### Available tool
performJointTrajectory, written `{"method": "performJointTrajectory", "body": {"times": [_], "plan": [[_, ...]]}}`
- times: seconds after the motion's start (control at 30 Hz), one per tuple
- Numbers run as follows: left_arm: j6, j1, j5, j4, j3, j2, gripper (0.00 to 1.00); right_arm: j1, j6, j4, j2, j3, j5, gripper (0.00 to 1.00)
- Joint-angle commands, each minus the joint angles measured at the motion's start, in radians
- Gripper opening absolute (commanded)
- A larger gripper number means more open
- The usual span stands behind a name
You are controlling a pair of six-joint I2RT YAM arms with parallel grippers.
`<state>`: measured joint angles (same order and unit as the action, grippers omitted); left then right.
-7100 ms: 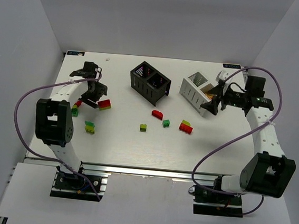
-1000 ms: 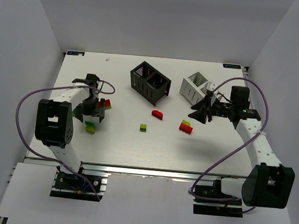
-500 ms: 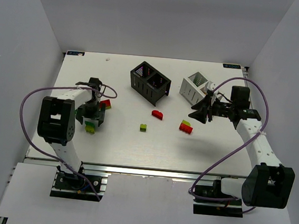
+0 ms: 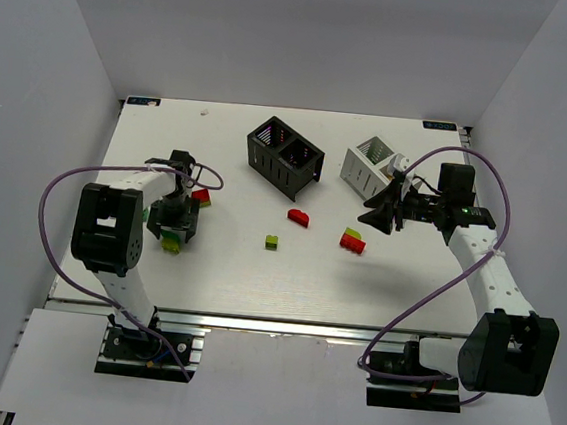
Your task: Sort the legos into containers by color
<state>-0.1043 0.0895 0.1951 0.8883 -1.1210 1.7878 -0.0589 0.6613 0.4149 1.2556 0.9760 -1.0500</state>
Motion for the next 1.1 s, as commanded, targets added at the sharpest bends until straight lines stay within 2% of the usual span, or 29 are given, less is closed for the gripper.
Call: {"method": "performJointTrajectory", "body": {"times": [0.0, 0.3, 0.43, 0.53, 0.57, 0.7, 0.77, 0.87, 0.9, 1.07], "plan": [[-0.006, 0.007, 0.014, -0.018, 0.016, -0.031, 0.8, 0.005, 0.0, -0.019, -0.021, 0.023, -0.007, 0.52], [-0.046, 0.007, 0.017, -0.012, 0.004, -0.031, 0.69, 0.005, 0.004, -0.011, -0.028, 0.016, -0.005, 0.52], [-0.077, 0.007, 0.023, -0.005, -0.008, -0.044, 0.6, 0.005, 0.02, -0.001, -0.035, 0.016, -0.007, 0.52], [-0.098, 0.007, 0.003, -0.002, -0.022, -0.065, 0.48, 0.005, 0.034, 0.025, -0.041, 0.015, -0.021, 0.52], [-0.104, 0.006, -0.015, 0.0, -0.025, -0.071, 0.42, 0.005, 0.038, 0.031, -0.044, 0.013, -0.025, 0.51], [-0.126, 0.007, -0.042, -0.006, -0.031, -0.117, 0.36, 0.002, 0.046, 0.062, -0.051, 0.006, -0.041, 0.51], [-0.13, 0.006, -0.04, -0.008, -0.026, -0.139, 0.36, 0.002, 0.046, 0.065, -0.058, 0.0, -0.042, 0.51], [-0.133, 0.007, -0.033, 0.003, -0.019, -0.145, 0.48, 0.002, 0.046, 0.073, -0.059, 0.001, -0.047, 0.51], [-0.136, 0.007, -0.028, 0.004, -0.016, -0.146, 0.58, 0.002, 0.047, 0.074, -0.059, 0.001, -0.045, 0.51], [-0.117, 0.016, -0.033, 0.015, -0.008, -0.154, 0.67, 0.002, 0.05, 0.084, -0.064, 0.004, -0.048, 0.51]]}}
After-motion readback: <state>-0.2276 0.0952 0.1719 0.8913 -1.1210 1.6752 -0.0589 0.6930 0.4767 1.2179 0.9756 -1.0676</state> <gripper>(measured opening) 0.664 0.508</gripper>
